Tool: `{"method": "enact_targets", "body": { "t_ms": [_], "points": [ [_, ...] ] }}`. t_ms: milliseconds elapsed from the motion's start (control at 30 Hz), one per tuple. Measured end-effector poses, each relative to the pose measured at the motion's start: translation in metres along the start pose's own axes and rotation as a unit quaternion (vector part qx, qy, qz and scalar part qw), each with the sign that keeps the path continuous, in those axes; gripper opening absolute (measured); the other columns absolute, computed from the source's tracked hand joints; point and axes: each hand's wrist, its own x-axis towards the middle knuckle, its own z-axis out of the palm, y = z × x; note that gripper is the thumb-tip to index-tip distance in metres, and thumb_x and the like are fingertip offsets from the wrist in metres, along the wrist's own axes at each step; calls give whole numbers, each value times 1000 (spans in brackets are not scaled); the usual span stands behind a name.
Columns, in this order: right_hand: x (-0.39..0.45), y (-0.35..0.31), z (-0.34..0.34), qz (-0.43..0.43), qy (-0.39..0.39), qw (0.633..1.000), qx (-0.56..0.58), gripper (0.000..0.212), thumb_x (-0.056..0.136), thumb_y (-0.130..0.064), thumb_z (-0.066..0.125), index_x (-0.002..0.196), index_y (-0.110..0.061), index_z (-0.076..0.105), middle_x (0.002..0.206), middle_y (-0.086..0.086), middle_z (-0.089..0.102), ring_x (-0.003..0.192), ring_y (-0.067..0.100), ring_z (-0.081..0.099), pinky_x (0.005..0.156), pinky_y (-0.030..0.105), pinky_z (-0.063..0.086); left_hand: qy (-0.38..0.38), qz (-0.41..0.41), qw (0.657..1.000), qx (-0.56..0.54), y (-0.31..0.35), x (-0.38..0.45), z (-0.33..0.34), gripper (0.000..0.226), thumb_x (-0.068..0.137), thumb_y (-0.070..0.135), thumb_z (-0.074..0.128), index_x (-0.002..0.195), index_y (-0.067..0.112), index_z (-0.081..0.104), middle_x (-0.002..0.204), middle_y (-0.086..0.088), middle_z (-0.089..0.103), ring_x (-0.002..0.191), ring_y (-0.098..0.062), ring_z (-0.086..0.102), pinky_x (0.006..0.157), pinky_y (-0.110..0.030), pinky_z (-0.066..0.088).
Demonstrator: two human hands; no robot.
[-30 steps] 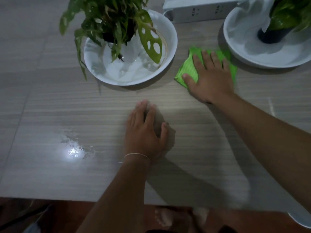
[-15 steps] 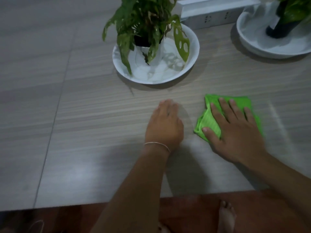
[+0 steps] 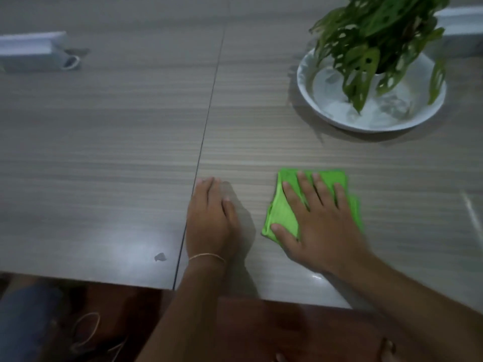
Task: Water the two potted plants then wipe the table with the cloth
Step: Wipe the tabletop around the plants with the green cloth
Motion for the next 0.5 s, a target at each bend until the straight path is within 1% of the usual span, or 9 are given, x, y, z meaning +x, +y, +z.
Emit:
{"method": "enact_targets", "body": {
  "t_ms": [67, 133, 267, 333, 433, 500],
  "points": [
    [38, -12, -1, -7, 4, 1000, 3, 88, 88, -78, 29, 160, -28, 27, 169, 9, 21, 155, 33, 19, 122, 62, 14, 18, 27, 999, 9, -3, 0, 1, 51, 94, 21, 36, 132, -6, 56, 137, -23, 56, 135, -40, 46, 113, -49, 39],
    [78, -21, -4, -7, 8, 1000, 6, 88, 86, -80, 25, 159, -29, 28, 169, 8, 22, 155, 32, 21, 122, 61, 15, 22, 38, 999, 16, 0, 3, 2, 49, 93, 20, 37, 131, -5, 57, 137, -24, 55, 134, -43, 46, 110, -51, 40],
    [169, -37, -8, 7, -12, 1000, 18, 92, 84, -85, 17, 160, -34, 18, 171, 4, 14, 157, 29, 12, 124, 58, 9, -2, 28, 998, 47, 2, 4, 3, 52, 90, 19, 41, 139, 4, 51, 147, -20, 45, 143, -39, 35, 115, -50, 33],
    [212, -43, -10, 16, -17, 999, 24, 93, 83, -87, 17, 160, -34, 16, 171, 4, 13, 157, 29, 10, 124, 59, 8, -11, 20, 998, 52, 2, 3, 3, 57, 90, 20, 39, 145, 8, 45, 151, -18, 41, 146, -36, 28, 118, -48, 29],
    [266, -49, -13, 41, -18, 998, 40, 96, 82, -88, 17, 161, -33, 15, 171, 5, 11, 157, 31, 9, 123, 60, 7, -31, 18, 998, 54, 5, 3, 0, 64, 92, 23, 35, 155, 18, 26, 157, -14, 32, 151, -31, 19, 122, -44, 23],
    [289, -52, -15, 57, -21, 997, 50, 97, 81, -88, 17, 161, -33, 15, 171, 6, 9, 157, 32, 8, 123, 61, 6, -39, 17, 998, 53, 6, 2, -2, 65, 94, 26, 32, 157, 23, 16, 160, -12, 28, 152, -28, 14, 123, -43, 21]
  ]
}}
